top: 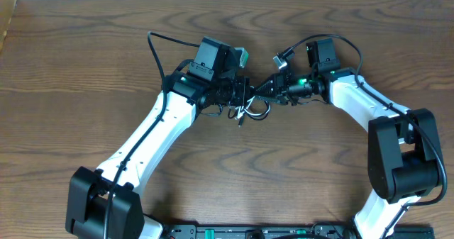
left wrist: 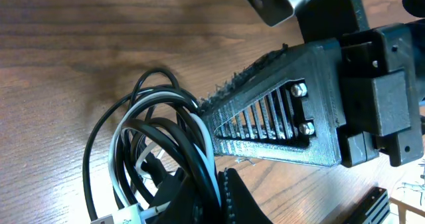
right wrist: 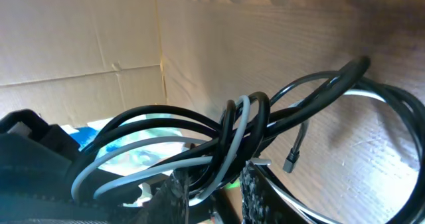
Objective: Untangle cables
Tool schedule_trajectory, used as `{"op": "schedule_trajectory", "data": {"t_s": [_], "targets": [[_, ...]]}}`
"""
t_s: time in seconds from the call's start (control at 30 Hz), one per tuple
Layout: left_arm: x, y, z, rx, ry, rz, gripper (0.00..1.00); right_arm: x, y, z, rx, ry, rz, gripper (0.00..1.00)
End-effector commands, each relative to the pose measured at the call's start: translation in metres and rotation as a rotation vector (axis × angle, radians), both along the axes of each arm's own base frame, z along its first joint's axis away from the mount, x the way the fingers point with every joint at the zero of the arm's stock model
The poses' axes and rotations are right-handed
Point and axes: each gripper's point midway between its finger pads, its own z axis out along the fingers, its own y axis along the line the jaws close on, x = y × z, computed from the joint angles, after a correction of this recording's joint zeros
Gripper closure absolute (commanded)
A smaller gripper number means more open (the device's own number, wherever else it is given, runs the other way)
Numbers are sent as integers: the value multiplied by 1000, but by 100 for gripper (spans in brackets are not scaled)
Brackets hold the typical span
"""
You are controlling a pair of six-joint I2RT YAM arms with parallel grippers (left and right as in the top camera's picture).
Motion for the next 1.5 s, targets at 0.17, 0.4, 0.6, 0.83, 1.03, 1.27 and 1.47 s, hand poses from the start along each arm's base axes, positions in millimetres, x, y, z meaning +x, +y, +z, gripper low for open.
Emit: {"op": "schedule_trajectory", "data": {"t_s": [0.17, 0.4, 0.6, 0.83, 1.03, 1.27, 1.47], "targets": [[1, -5, 11, -28, -26, -14, 93, -2, 3, 4, -1, 143, -56, 77], [1, -5, 11, -28, -26, -14, 92, 3, 4, 7, 8, 214, -97, 82], [1, -5, 11, -28, -26, -15, 92, 9, 6, 11, 24, 234, -124, 87], [1, -5, 11, -28, -26, -15, 92, 10, 5, 10, 18, 235, -133, 88], [2, -5, 12, -31, -32, -15, 92, 9, 12, 5, -12, 232, -139, 82], [2, -5, 12, -31, -32, -14, 93, 12, 23, 5, -26, 223, -159, 80], [2, -5, 12, -30, -32, -17, 93, 19, 25, 9, -16, 179, -172, 99]]}}
